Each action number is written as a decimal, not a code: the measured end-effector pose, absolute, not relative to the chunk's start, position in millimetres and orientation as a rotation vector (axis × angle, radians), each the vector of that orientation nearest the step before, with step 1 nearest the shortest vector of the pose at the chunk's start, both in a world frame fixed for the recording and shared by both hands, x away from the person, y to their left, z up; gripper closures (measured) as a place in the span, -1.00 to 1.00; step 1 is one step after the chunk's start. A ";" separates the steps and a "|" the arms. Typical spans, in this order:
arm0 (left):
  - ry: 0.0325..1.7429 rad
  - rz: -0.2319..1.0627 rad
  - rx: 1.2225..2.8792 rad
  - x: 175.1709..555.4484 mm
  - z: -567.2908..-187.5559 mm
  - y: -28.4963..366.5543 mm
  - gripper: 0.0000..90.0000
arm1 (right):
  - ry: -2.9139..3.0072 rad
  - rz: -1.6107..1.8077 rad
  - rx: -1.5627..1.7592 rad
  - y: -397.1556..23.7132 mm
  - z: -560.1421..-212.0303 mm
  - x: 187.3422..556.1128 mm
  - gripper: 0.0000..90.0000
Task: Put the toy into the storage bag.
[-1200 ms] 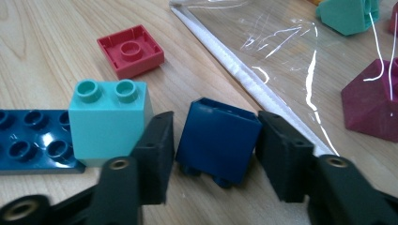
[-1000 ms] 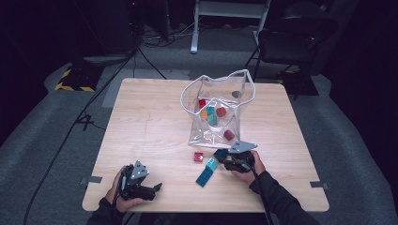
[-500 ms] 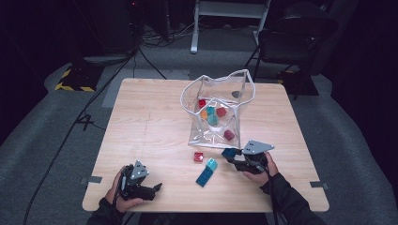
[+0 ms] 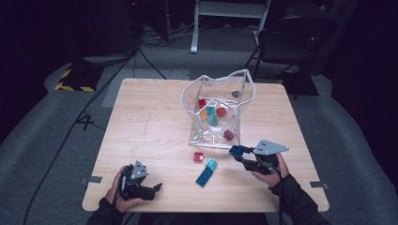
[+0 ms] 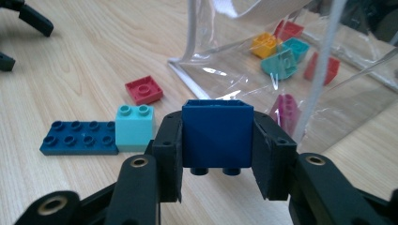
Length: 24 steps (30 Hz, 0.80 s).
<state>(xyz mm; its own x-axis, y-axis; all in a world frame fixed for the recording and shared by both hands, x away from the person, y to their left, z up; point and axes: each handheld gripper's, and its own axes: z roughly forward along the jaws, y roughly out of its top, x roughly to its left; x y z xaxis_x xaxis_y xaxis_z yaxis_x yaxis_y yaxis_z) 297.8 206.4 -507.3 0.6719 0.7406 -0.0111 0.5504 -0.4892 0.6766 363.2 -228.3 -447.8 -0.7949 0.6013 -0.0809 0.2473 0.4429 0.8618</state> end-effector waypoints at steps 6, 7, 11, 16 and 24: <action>0.990 0.371 2.222 297.9 -507.3 206.4 -0.79 | 2.277 1.315 0.723 -234.6 -434.1 362.0 0.31; 0.991 0.372 2.221 297.8 -507.4 206.4 -0.79 | 2.269 1.319 0.726 -236.1 -431.1 361.6 0.31; 0.990 0.371 2.221 297.8 -507.4 206.4 -0.79 | 2.227 1.341 0.728 -242.3 -417.3 360.7 0.31; 0.991 0.371 2.221 297.9 -507.4 206.4 -0.79 | 2.178 1.361 0.721 -249.8 -396.6 359.9 0.31; 0.991 0.371 2.222 297.9 -507.3 206.4 -0.79 | 2.144 1.369 0.709 -252.1 -373.2 364.9 0.31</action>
